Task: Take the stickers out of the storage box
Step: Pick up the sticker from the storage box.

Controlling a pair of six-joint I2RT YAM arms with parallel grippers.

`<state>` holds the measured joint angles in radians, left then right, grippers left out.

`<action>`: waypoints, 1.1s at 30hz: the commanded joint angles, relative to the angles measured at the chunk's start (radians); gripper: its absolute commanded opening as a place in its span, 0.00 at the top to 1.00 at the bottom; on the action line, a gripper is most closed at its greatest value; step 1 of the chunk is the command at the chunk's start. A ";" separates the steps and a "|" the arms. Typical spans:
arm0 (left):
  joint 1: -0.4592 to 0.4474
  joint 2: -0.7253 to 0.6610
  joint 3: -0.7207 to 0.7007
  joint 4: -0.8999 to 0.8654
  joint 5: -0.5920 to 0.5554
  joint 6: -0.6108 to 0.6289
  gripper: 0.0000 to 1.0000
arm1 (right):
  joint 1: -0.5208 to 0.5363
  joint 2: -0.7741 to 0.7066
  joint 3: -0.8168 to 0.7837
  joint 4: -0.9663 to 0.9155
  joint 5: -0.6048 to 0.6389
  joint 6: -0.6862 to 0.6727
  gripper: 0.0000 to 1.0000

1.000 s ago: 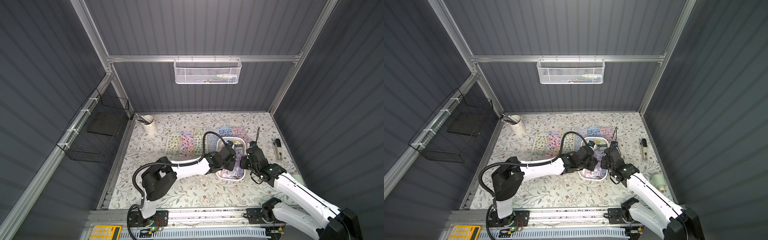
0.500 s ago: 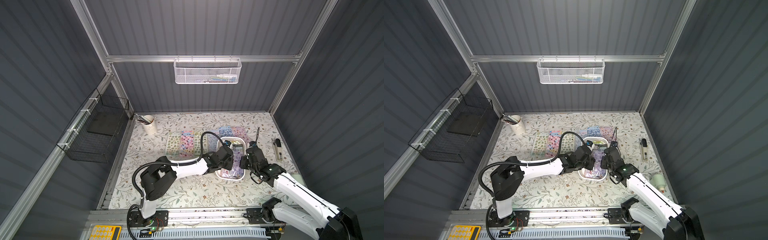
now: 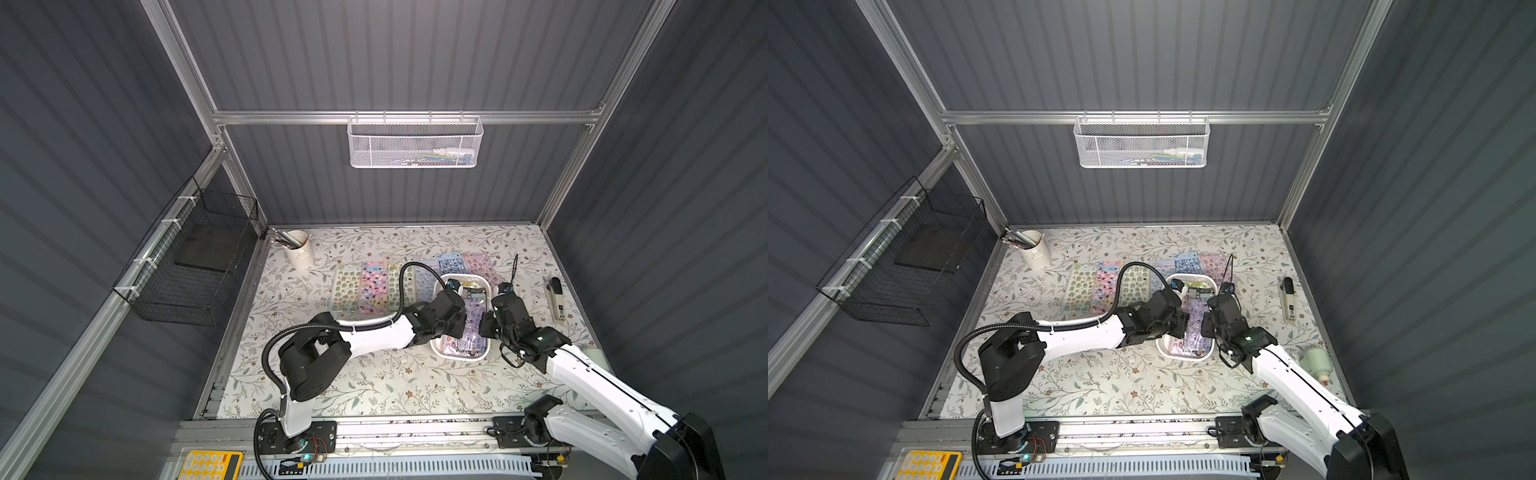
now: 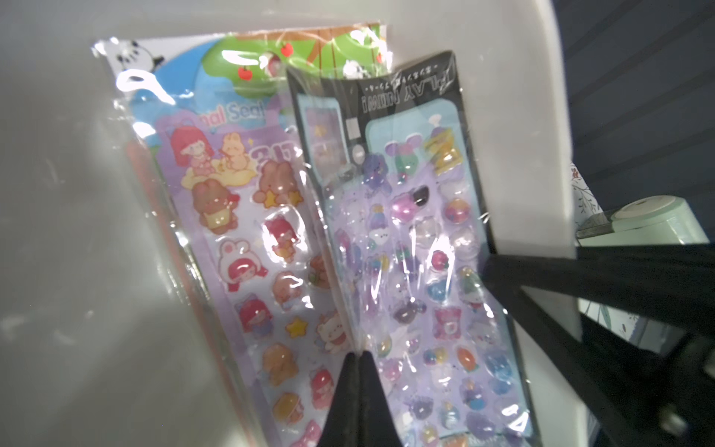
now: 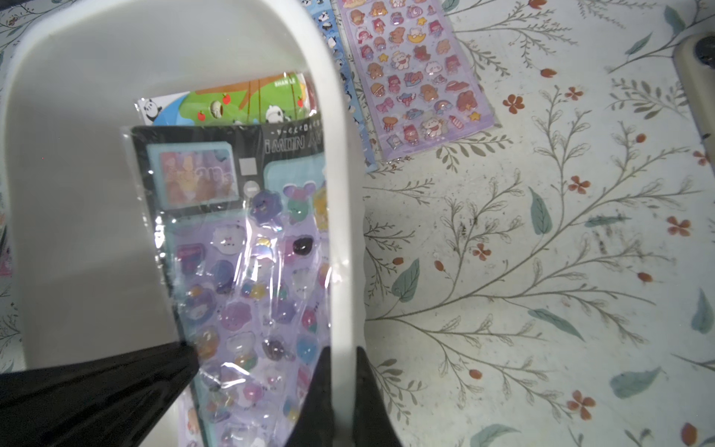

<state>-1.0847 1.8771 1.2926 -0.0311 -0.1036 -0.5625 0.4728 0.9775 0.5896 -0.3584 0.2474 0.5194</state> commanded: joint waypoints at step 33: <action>0.262 -0.539 0.107 -0.653 0.194 0.247 1.00 | 0.001 0.124 0.111 0.098 -0.182 -0.060 1.00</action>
<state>-0.8486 1.3788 1.3735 -0.5350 0.0311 -0.3515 0.4732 1.0897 0.6640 -0.3080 0.1112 0.4702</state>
